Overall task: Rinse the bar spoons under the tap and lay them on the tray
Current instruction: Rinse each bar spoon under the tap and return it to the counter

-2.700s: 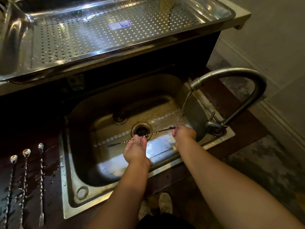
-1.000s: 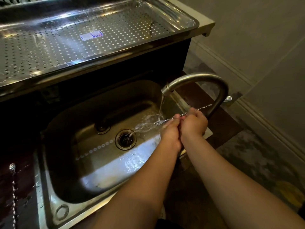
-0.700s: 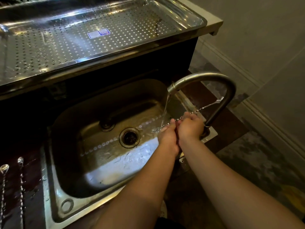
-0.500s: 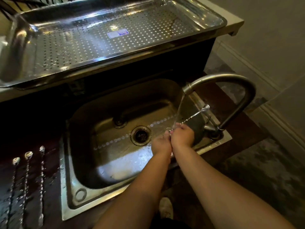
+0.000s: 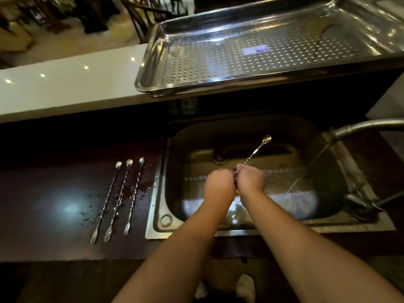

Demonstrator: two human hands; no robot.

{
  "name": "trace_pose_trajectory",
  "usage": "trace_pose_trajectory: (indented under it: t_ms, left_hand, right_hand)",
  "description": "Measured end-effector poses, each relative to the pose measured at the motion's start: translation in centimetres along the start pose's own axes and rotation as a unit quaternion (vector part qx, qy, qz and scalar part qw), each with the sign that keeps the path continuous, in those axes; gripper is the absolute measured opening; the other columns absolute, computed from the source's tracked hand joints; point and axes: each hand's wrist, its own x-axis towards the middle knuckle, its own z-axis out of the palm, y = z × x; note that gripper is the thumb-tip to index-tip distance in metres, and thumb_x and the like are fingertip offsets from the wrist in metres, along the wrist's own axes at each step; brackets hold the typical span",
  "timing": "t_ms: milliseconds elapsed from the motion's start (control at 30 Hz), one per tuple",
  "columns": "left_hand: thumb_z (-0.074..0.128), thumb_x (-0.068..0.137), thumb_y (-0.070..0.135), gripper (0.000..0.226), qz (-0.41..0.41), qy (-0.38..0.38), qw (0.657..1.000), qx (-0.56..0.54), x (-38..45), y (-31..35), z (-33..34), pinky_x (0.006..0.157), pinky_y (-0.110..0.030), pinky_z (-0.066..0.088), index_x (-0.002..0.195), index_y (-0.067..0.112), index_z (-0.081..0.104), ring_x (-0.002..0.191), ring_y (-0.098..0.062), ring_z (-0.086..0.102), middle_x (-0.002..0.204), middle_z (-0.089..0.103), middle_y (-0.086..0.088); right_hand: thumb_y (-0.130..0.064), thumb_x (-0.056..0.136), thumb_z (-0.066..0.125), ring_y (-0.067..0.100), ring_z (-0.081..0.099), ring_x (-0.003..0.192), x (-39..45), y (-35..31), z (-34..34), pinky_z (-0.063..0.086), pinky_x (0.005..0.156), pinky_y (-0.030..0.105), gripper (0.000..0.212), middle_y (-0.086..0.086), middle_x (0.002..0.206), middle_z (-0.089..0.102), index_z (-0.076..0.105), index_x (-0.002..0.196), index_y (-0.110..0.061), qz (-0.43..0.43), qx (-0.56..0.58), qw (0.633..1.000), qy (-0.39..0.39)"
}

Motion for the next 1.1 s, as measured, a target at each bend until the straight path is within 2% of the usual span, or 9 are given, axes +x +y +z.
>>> trace_pose_trajectory:
  t_ms: [100, 167, 300, 433, 533, 633, 833, 1000, 1100]
  left_hand:
    - [0.048, 0.090, 0.009, 0.021, -0.021, 0.007, 1.000, -0.004, -0.6, -1.5, -0.9, 0.072, -0.033, 0.048, 0.096, 0.013, 0.067, 0.088, -0.028, 0.066, 0.095, 0.069, -0.008]
    - [0.048, 0.090, 0.008, 0.020, -0.032, 0.028, 0.999, -0.013, -1.0, -2.5, -1.4, 0.074, -0.034, 0.050, 0.095, 0.013, 0.066, 0.086, -0.028, 0.066, 0.093, 0.070, -0.008]
    - [0.049, 0.091, 0.008, 0.018, -0.051, 0.062, 0.996, -0.028, -2.1, -4.9, -2.1, 0.074, -0.035, 0.051, 0.096, 0.010, 0.066, 0.086, -0.028, 0.066, 0.094, 0.068, -0.010]
    - [0.047, 0.093, 0.012, 0.020, -0.082, 0.066, 0.993, -0.056, -2.8, -8.4, -2.6, 0.069, -0.037, 0.050, 0.094, 0.011, 0.067, 0.084, -0.028, 0.065, 0.093, 0.068, -0.009]
    - [0.049, 0.091, 0.011, 0.021, -0.101, 0.074, 0.990, -0.064, -3.5, -11.5, -3.1, 0.067, -0.034, 0.046, 0.096, 0.012, 0.069, 0.087, -0.028, 0.064, 0.094, 0.068, -0.008]
    - [0.049, 0.090, 0.012, 0.021, -0.121, 0.082, 0.985, -0.088, -4.5, -15.0, -3.8, 0.064, -0.033, 0.041, 0.091, 0.012, 0.070, 0.085, -0.030, 0.065, 0.090, 0.069, -0.010]
    - [0.046, 0.090, 0.014, 0.025, -0.162, 0.094, 0.977, -0.103, -6.6, -23.7, -5.4, 0.064, -0.033, 0.042, 0.092, 0.013, 0.071, 0.085, -0.030, 0.064, 0.091, 0.068, -0.009]
    - [0.048, 0.092, 0.011, 0.023, -0.192, 0.083, 0.973, -0.098, -8.4, -30.6, -6.6, 0.061, -0.030, 0.039, 0.095, 0.012, 0.071, 0.086, -0.026, 0.064, 0.093, 0.069, -0.008]
    - [0.047, 0.092, 0.010, 0.024, -0.216, 0.077, 0.968, -0.105, -9.2, -33.9, -7.1, 0.064, -0.031, 0.043, 0.097, 0.013, 0.071, 0.088, -0.026, 0.064, 0.096, 0.069, -0.008]
  right_hand:
    - [-0.015, 0.086, 0.066, 0.025, 0.065, 0.076, -0.6, -0.2, 1.4, 0.054, 0.072, 0.037, 0.022, 0.003, 0.074, 0.069, 0.066, 0.065, -0.021, 0.008, -0.002, 0.999, -0.037]
    - [-0.021, 0.086, 0.067, 0.024, 0.066, 0.075, -1.1, -0.3, 2.3, 0.053, 0.069, 0.032, 0.014, 0.002, 0.073, 0.070, 0.071, 0.073, -0.018, -0.012, -0.040, 0.997, -0.058]
    - [-0.025, 0.086, 0.067, 0.025, 0.065, 0.077, -2.3, -0.7, 4.5, 0.052, 0.069, 0.033, 0.017, 0.005, 0.077, 0.070, 0.074, 0.086, -0.009, -0.050, -0.075, 0.992, -0.085]
    - [-0.029, 0.086, 0.065, 0.027, 0.069, 0.071, -4.2, -0.8, 7.7, 0.057, 0.068, 0.041, 0.025, 0.004, 0.065, 0.069, 0.067, 0.064, -0.016, -0.085, -0.111, 0.986, -0.087]
    - [-0.028, 0.088, 0.064, 0.027, 0.071, 0.071, -5.9, -0.3, 10.5, 0.059, 0.075, 0.048, 0.028, 0.006, 0.067, 0.070, 0.063, 0.061, -0.021, -0.094, -0.121, 0.985, -0.081]
    - [-0.028, 0.088, 0.065, 0.028, 0.069, 0.073, -8.0, 0.4, 13.8, 0.058, 0.078, 0.047, 0.032, 0.008, 0.069, 0.071, 0.062, 0.057, -0.021, -0.117, -0.157, 0.978, -0.075]
    - [-0.032, 0.085, 0.066, 0.033, 0.069, 0.083, -12.7, 2.4, 21.7, 0.056, 0.080, 0.043, 0.023, 0.013, 0.081, 0.074, 0.076, 0.080, -0.013, -0.129, -0.222, 0.961, -0.104]
    - [-0.034, 0.086, 0.064, 0.029, 0.068, 0.078, -16.3, 4.8, 27.7, 0.054, 0.072, 0.035, 0.027, 0.007, 0.075, 0.073, 0.074, 0.072, -0.013, -0.129, -0.253, 0.950, -0.128]
    - [-0.033, 0.088, 0.063, 0.029, 0.068, 0.078, -17.7, 6.0, 30.8, 0.055, 0.074, 0.035, 0.030, 0.010, 0.076, 0.074, 0.073, 0.071, -0.011, -0.134, -0.285, 0.939, -0.137]
